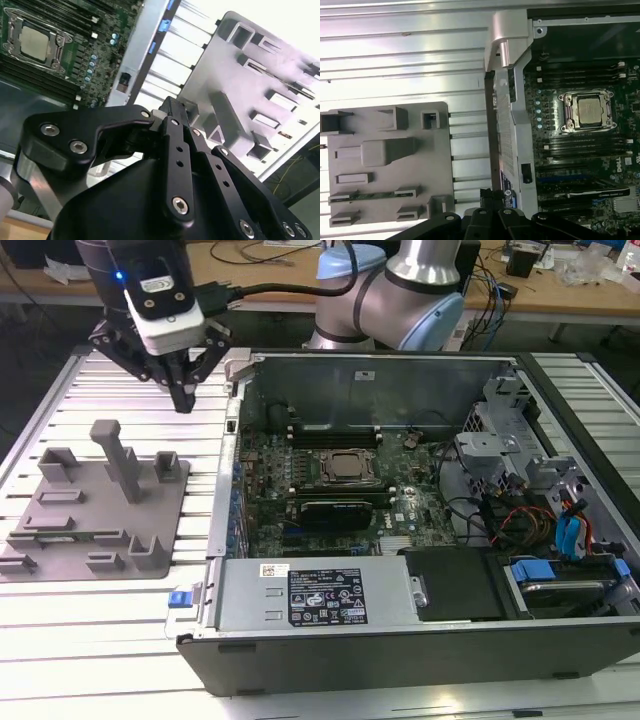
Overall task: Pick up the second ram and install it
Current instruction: 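Reach for the second ram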
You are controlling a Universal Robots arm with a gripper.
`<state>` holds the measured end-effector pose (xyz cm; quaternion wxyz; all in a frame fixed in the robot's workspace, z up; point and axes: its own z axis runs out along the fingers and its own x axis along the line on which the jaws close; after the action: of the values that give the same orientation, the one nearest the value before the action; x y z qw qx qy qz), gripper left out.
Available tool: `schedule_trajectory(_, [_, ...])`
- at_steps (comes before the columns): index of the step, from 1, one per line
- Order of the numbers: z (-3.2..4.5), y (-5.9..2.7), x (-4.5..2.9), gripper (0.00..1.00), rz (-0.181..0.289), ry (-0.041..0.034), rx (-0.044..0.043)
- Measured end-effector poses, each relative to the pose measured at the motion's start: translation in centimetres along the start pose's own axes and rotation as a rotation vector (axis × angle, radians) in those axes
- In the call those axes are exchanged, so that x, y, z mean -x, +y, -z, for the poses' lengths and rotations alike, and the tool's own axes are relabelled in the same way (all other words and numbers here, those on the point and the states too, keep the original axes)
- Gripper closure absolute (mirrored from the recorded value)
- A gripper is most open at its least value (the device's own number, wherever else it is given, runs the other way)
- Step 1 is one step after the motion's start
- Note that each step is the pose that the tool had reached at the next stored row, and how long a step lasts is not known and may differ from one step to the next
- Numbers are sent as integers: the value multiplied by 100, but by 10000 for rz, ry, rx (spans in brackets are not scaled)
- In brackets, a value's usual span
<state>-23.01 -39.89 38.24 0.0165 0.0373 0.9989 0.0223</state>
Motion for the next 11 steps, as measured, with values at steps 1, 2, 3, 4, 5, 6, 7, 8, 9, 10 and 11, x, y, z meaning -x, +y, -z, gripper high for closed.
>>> schedule_trajectory(1, [-9, -4, -44, 92, -1, -4, 0])
schedule_trajectory(2, [-20, -8, -102, 92, 0, -8, 0])
schedule_trajectory(3, [-36, -15, -173, 92, 1, -10, 0])
schedule_trajectory(4, [-46, -19, -220, 92, 0, -11, 0])
schedule_trajectory(5, [-56, -22, -262, 92, -1, -11, 1])
schedule_trajectory(6, [-63, -24, -289, 92, -1, -11, 1])
schedule_trajectory(7, [-72, -27, -322, 92, 1, -11, 0])
schedule_trajectory(8, [-89, -33, -388, 92, 1, -13, 0])
schedule_trajectory(9, [-101, -37, -432, 92, 0, -12, 0])
schedule_trajectory(10, [-121, -42, -487, 92, -1, -13, 1])
schedule_trajectory(11, [-140, -46, -528, 92, 0, -13, 1])
